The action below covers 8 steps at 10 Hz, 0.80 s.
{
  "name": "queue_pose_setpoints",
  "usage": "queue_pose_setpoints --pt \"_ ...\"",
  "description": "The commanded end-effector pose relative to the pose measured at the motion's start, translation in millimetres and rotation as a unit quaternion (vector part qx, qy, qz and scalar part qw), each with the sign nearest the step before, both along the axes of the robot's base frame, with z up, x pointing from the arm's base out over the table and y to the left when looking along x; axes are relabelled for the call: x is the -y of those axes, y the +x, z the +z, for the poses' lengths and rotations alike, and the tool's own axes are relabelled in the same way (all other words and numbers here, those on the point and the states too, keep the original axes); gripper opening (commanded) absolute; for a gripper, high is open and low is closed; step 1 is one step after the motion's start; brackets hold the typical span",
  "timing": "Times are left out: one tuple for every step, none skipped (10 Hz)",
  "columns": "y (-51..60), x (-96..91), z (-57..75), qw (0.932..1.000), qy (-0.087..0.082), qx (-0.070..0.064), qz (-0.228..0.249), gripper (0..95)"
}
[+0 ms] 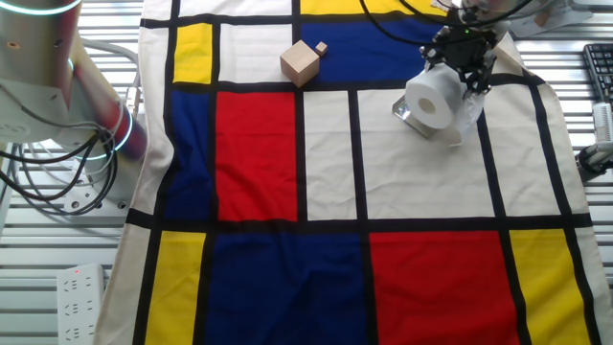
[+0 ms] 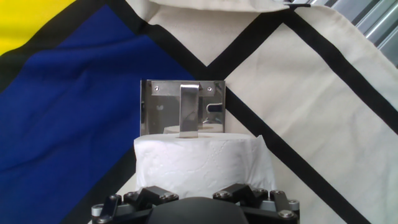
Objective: Put the toilet paper on its holder
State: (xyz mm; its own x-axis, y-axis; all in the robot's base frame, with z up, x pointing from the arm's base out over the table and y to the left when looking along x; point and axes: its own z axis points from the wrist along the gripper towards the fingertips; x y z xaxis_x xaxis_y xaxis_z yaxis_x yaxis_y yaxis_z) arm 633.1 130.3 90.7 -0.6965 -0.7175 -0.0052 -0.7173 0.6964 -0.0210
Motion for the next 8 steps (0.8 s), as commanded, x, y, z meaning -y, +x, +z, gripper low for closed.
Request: queue_pose_setpoints --pt "0.3 0.3 -1.3 1.0 0.002 0.003 0.003 0.0" --pt "0.5 0.2 -1.8 1.0 0.001 0.003 0.004 0.0" --pt "0.8 -0.3 -2.2 1.0 0.001 0.003 0.004 0.0" --pt "1.1 -1.4 -2.7 1.0 0.0 0.002 0.003 0.0" --pt "1.4 -1.6 -2.6 1.0 0.0 0.003 0.003 0.0" --pt "2.8 -2.7 -1.5 1.0 0.0 0.002 0.004 0.0" --pt "3.7 -3.5 -0.9 1.0 -0.001 0.002 0.005 0.0" --pt "4.9 -4.6 0.0 1.0 -0.001 0.002 0.005 0.0"
